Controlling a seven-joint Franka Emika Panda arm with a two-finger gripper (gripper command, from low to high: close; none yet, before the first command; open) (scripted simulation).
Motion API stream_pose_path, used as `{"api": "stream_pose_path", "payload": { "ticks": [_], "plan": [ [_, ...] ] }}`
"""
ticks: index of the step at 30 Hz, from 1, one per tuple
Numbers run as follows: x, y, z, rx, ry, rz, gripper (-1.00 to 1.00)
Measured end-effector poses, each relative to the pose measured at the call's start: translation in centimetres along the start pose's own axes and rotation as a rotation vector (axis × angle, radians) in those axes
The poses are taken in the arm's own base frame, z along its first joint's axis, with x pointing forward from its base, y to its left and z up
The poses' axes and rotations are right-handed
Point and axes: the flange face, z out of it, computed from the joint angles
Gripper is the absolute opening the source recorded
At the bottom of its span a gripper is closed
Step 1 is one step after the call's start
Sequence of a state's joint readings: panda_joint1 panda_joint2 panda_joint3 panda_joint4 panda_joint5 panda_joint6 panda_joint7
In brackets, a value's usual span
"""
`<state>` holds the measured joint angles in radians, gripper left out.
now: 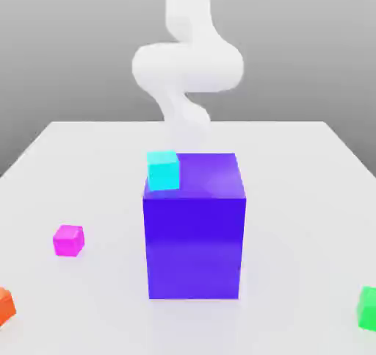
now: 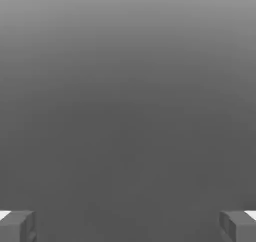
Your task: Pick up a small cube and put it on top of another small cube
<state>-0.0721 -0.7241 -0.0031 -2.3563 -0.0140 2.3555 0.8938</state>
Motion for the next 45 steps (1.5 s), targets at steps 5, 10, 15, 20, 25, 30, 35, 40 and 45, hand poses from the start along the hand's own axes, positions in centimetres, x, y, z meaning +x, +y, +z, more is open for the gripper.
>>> {"api": "stream_pose_path", "payload": {
  "ticks": [5,10,15,20,25,30,35,40,45],
  "plan": [
    [2.6,8.1,11.3,-0.202,-0.002,0.315,0.0],
    [3.1,18.6,19.3,-0.382,0.007,0.63,0.0],
    [1.0,30.2,24.5,-0.552,0.024,0.955,0.0],
    [-3.8,41.1,26.9,-0.713,0.045,1.288,0.0],
    [-7.8,46.9,28.9,-0.791,0.058,1.46,0.0],
    [-9.9,49.1,32.0,-0.795,0.059,1.462,-1.0],
    [-9.8,49.1,32.0,-0.793,0.06,1.462,-1.0],
    [-8.9,48.1,30.6,-0.793,0.059,1.463,-1.0],
    [-6.8,45.7,27.8,-0.778,0.061,1.456,-1.0]
  ]
}}
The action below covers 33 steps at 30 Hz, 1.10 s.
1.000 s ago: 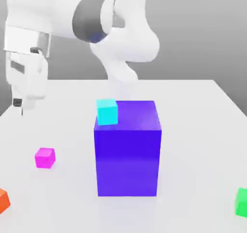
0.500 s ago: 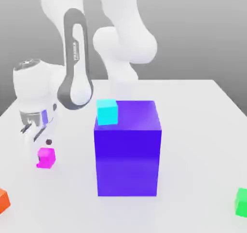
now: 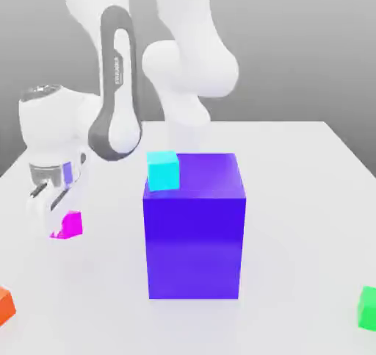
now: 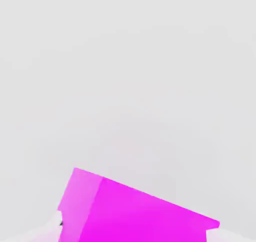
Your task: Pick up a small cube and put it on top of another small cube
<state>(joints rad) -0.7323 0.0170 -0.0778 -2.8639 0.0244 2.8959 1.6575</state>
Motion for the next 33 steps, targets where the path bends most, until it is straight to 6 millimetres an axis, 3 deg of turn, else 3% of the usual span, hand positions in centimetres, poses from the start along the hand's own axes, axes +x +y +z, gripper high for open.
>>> {"api": "stream_pose_path", "payload": {
  "ticks": [3,5,6,7,9,10,14,18,23,24,26,27,28,33],
  "plan": [
    [-2.6,-3.1,-2.3,0.043,-0.021,-0.071,-1.0],
    [-5.8,-4.4,-3.4,0.059,-0.033,-0.151,-1.0],
    [-9.0,-4.3,-3.6,0.059,-0.037,-0.231,-1.0],
    [-13.5,-3.4,-3.9,0.055,-0.042,-0.346,-1.0],
    [-22.2,-0.8,-4.3,0.044,-0.048,-0.569,-1.0],
    [-25.3,0.3,-4.4,0.038,-0.048,-0.65,-1.0],
    [-34.4,6.3,-4.5,0.011,-0.039,-0.91,-1.0],
    [-40.8,13.9,-4.7,-0.004,-0.032,-1.133,-1.0],
    [-46.4,25.3,-5.2,-0.01,-0.027,-1.41,-1.0],
    [-46.4,25.3,-5.2,-0.01,-0.028,-1.41,-1.0],
    [-48.2,30.3,-3.0,-0.013,-0.02,-1.523,-1.0],
    [-49.0,32.7,-0.9,-0.014,-0.015,-1.578,-1.0],
    [-49.3,34.0,0.3,-0.015,-0.012,-1.606,1.0],
    [-49.3,34.0,0.3,-0.015,-0.012,-1.606,1.0]
  ]
}}
